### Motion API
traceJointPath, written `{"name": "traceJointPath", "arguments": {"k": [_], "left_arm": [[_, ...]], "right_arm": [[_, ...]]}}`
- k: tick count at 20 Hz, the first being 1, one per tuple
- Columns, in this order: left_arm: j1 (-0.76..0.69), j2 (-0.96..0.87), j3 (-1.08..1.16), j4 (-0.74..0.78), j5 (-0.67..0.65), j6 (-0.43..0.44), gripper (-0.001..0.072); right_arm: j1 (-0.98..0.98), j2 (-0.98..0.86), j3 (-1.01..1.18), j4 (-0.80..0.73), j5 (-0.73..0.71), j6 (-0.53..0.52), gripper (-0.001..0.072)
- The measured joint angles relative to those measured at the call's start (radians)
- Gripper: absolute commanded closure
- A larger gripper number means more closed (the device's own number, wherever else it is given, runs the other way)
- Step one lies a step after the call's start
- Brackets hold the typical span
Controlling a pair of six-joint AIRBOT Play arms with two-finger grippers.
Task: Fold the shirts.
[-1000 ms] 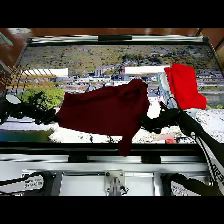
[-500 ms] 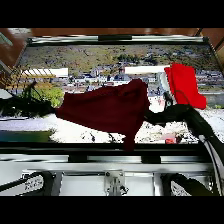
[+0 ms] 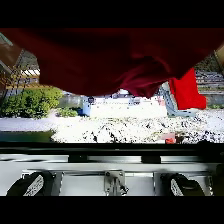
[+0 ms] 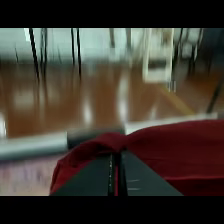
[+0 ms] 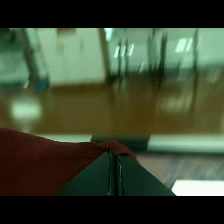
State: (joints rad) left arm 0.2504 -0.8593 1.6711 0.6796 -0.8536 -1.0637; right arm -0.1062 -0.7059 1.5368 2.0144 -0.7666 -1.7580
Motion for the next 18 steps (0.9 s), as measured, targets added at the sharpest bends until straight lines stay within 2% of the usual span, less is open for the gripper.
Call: {"name": "traceJointPath", "arguments": {"k": [2, 5, 8, 11, 14, 18], "left_arm": [[0.0, 0.064, 0.051, 0.026, 0.023, -0.03, 0.0675], [0.0, 0.143, 0.087, 0.172, 0.016, -0.127, 0.0674], [0.0, 0.188, 0.099, 0.336, -0.056, -0.208, 0.0674], [0.0, 0.195, 0.101, 0.417, -0.149, -0.235, 0.0674], [0.0, 0.168, 0.072, 0.491, -0.263, -0.242, 0.0674], [-0.001, 0.089, -0.065, 0.566, -0.38, -0.246, 0.0674]], "right_arm": [[-0.005, 0.021, 0.116, -0.042, 0.003, -0.004, 0.065], [-0.01, 0.034, 0.218, -0.078, -0.023, -0.007, 0.0651], [-0.011, 0.037, 0.262, -0.111, -0.059, 0.003, 0.065], [-0.011, 0.023, 0.278, -0.127, -0.126, 0.032, 0.065], [-0.011, -0.034, 0.284, -0.134, -0.285, 0.084, 0.065], [-0.011, -0.203, 0.243, -0.127, -0.55, 0.159, 0.065]]}}
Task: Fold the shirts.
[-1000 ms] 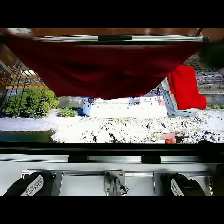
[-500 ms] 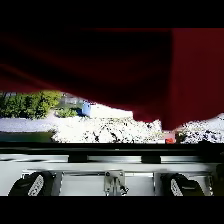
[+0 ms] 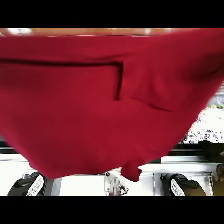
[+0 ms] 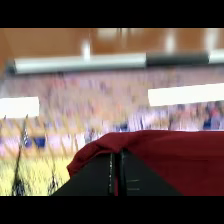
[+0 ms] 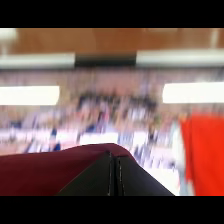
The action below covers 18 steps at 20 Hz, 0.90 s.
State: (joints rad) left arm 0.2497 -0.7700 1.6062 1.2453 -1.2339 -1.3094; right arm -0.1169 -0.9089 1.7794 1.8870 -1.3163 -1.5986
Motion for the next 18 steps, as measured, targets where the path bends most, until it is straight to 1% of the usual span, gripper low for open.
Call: {"name": "traceJointPath", "arguments": {"k": [2, 4, 6, 8, 10, 13, 18], "left_arm": [[0.0, -0.06, -0.097, 0.015, -0.025, 0.0, 0.0674], [0.0, -0.154, -0.174, 0.028, -0.025, -0.001, 0.0674], [0.0, -0.266, -0.206, 0.034, 0.002, -0.001, 0.0674], [0.0, -0.387, -0.211, 0.035, 0.034, -0.006, 0.0673], [0.0, -0.504, -0.198, 0.019, 0.082, -0.008, 0.0673], [-0.002, -0.646, -0.182, -0.047, 0.188, -0.012, 0.0673], [-0.028, -0.79, -0.173, -0.127, 0.419, -0.012, 0.0673]], "right_arm": [[0.005, -0.104, -0.063, 0.039, -0.044, 0.026, 0.065], [0.028, -0.222, -0.119, 0.074, -0.021, 0.035, 0.065], [0.068, -0.344, -0.15, 0.093, 0.053, 0.036, 0.065], [0.105, -0.459, -0.167, 0.106, 0.162, 0.042, 0.065], [0.129, -0.551, -0.175, 0.113, 0.29, 0.044, 0.065], [0.148, -0.662, -0.181, 0.114, 0.438, 0.047, 0.065], [0.156, -0.795, -0.183, 0.09, 0.589, 0.05, 0.065]]}}
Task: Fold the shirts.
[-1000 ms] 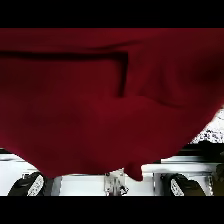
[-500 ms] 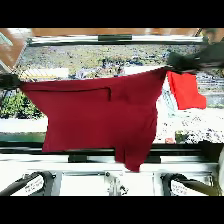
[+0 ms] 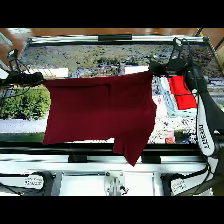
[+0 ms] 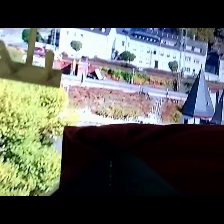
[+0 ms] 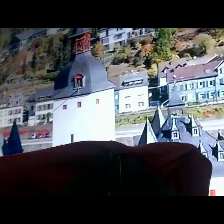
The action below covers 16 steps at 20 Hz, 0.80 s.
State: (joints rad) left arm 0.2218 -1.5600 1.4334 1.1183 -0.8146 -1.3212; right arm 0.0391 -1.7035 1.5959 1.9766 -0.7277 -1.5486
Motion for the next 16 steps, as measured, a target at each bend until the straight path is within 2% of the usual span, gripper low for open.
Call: {"name": "traceJointPath", "arguments": {"k": [3, 9, 12, 16], "left_arm": [[-0.032, -0.062, 0.001, -0.016, 0.093, 0.0, 0.0673], [-0.065, -0.143, 0.001, -0.024, 0.134, -0.001, 0.0673], [-0.057, -0.152, 0.01, -0.023, 0.074, -0.001, 0.0673], [-0.015, -0.159, 0.027, -0.007, -0.115, -0.001, 0.0673]], "right_arm": [[0.001, -0.051, 0.0, -0.013, 0.047, 0.0, 0.0649], [0.003, -0.095, 0.0, -0.02, 0.022, 0.0, 0.065], [-0.003, -0.08, 0.0, -0.031, -0.084, 0.0, 0.065], [-0.002, -0.055, -0.005, -0.061, -0.314, 0.02, 0.065]]}}
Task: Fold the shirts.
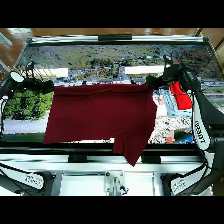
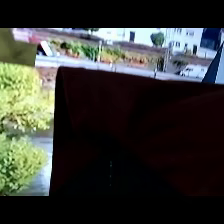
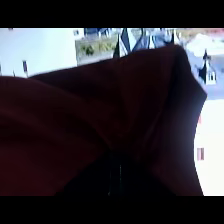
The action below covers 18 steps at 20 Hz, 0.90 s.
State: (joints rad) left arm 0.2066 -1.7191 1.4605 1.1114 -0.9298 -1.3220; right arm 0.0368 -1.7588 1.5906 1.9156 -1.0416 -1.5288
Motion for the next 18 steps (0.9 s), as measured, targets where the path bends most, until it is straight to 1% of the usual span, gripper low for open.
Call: {"name": "traceJointPath", "arguments": {"k": [3, 7, 12, 18], "left_arm": [[0.032, -0.016, 0.005, 0.006, -0.152, 0.0, 0.0673], [0.047, -0.045, 0.007, 0.006, -0.292, 0.0, 0.0673], [0.062, -0.058, 0.023, 0.005, -0.332, 0.0, 0.0674], [0.095, -0.06, 0.06, 0.003, -0.342, 0.002, 0.0674]], "right_arm": [[0.01, 0.003, -0.023, -0.028, -0.111, 0.018, 0.065], [0.011, 0.004, -0.039, -0.09, -0.175, 0.052, 0.065], [0.006, 0.004, -0.044, -0.121, -0.19, 0.071, 0.065], [0.006, 0.01, -0.029, -0.099, -0.189, 0.078, 0.065]]}}
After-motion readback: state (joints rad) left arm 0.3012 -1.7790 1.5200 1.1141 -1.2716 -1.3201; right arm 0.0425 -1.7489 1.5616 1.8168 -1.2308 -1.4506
